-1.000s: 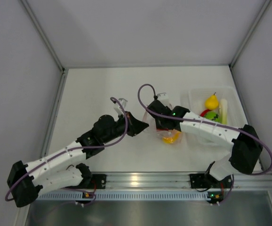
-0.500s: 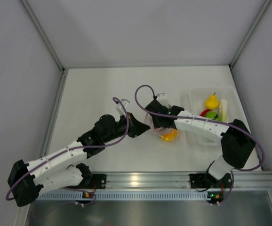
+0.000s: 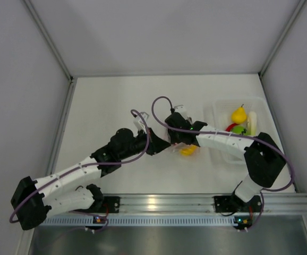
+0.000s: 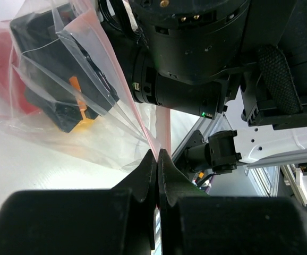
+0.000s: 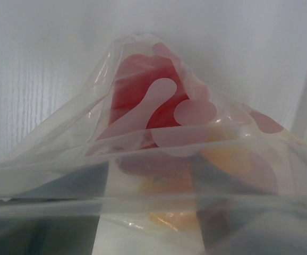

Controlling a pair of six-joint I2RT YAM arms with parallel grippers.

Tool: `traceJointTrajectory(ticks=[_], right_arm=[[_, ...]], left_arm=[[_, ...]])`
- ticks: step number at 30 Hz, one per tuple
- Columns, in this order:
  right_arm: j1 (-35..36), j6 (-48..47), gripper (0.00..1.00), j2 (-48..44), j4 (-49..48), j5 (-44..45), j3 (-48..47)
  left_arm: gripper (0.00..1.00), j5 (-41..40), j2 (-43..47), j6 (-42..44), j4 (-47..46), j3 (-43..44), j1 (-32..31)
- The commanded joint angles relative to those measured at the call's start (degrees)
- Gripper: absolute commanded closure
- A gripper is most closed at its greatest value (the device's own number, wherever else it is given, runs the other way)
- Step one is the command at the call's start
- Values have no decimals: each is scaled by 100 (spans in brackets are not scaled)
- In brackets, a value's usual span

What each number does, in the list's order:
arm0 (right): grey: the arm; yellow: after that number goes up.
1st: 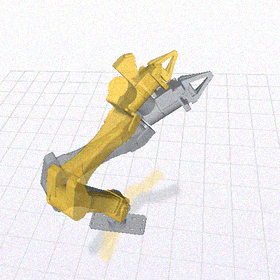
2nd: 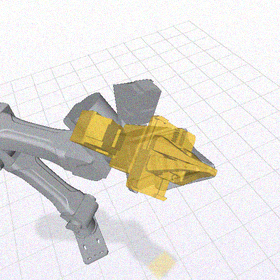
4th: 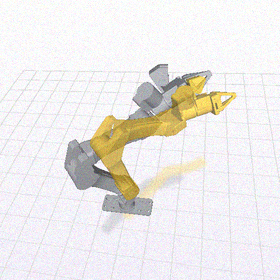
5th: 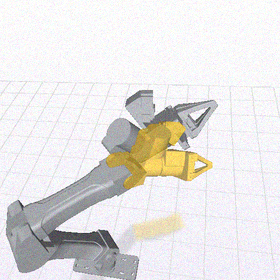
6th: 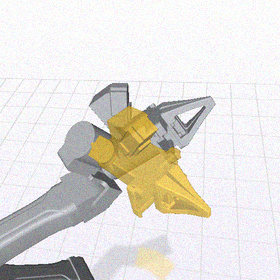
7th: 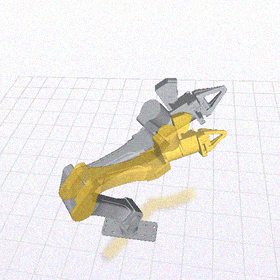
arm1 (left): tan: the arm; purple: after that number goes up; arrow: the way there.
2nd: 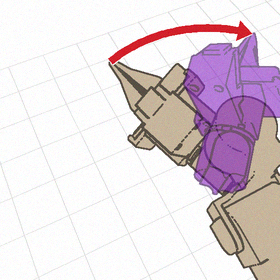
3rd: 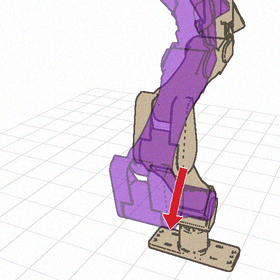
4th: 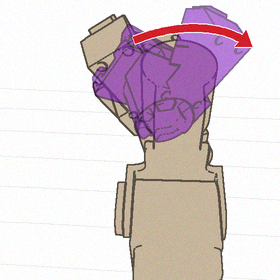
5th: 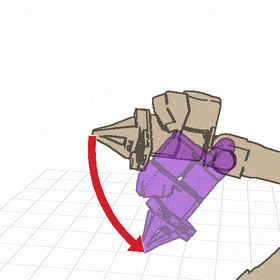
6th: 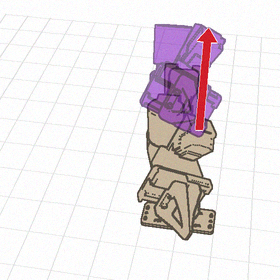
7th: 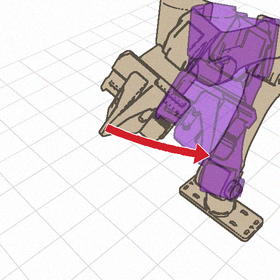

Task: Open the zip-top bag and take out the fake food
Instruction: Pick up the fake vegetable from the zipper food storage bag.

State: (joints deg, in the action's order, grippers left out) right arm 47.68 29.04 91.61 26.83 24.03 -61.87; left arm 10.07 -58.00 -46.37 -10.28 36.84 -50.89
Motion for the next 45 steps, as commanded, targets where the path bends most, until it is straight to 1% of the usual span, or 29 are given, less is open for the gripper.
traceJointTrajectory(ticks=[1, 3, 7, 12, 14, 15, 19, 26, 31, 33, 35, 37, 38, 39, 40, 42, 45], right_arm=[[-163, -205, 31, 303, -336, 119, -106], [-180, -267, 29, 436, -354, 128, -150], [-242, -372, 29, 778, -380, 93, -317], [-277, -390, 28, 876, -669, -12, -335], [-355, -407, 28, 955, -758, -205, -379], [-382, -408, 26, 981, -863, -232, -379], [-400, -390, 25, 824, -1310, -250, -168], [-418, -381, 26, 419, -2154, 14, 271], [-514, -504, 25, 515, -2454, -276, 263], [-567, -530, 21, 646, -2507, -460, 202], [-619, -592, 20, 726, -2551, -583, 157], [-654, -636, 19, 805, -2630, -794, 175], [-672, -636, 18, 814, -2830, -899, 192], [-707, -636, 18, 823, -2902, -1126, 227], [-760, -636, 18, 823, -3051, -1155, 254], [-760, -601, 23, 823, -3113, -1103, 263], [-769, -487, 26, 823, -3438, -1085, 333]], left_arm=[[100, 250, -27, -21, -404, 7, -17], [100, 259, -106, -21, -422, 16, -17], [100, 338, -168, -48, -483, 25, -17], [100, 399, -142, -48, -492, 34, -17], [100, 452, -159, -56, -483, 43, -17], [100, 470, -159, -56, -483, 43, -17], [100, 488, -142, -48, -483, 7, -17], [100, 602, -247, -4, -518, 34, -17], [100, 768, -326, -4, -571, 51, -17], [100, 804, -352, 14, -580, 69, -17], [100, 839, -370, 31, -589, 69, -17], [100, 874, -379, 40, -624, 60, -17], [100, 935, -405, 32, -641, 43, -17], [100, 962, -414, 31, -668, 43, -17], [100, 988, -440, 31, -677, 43, -17], [100, 989, -475, 23, -712, 16, -17], [100, 1006, -563, -21, -817, -27, -17]])
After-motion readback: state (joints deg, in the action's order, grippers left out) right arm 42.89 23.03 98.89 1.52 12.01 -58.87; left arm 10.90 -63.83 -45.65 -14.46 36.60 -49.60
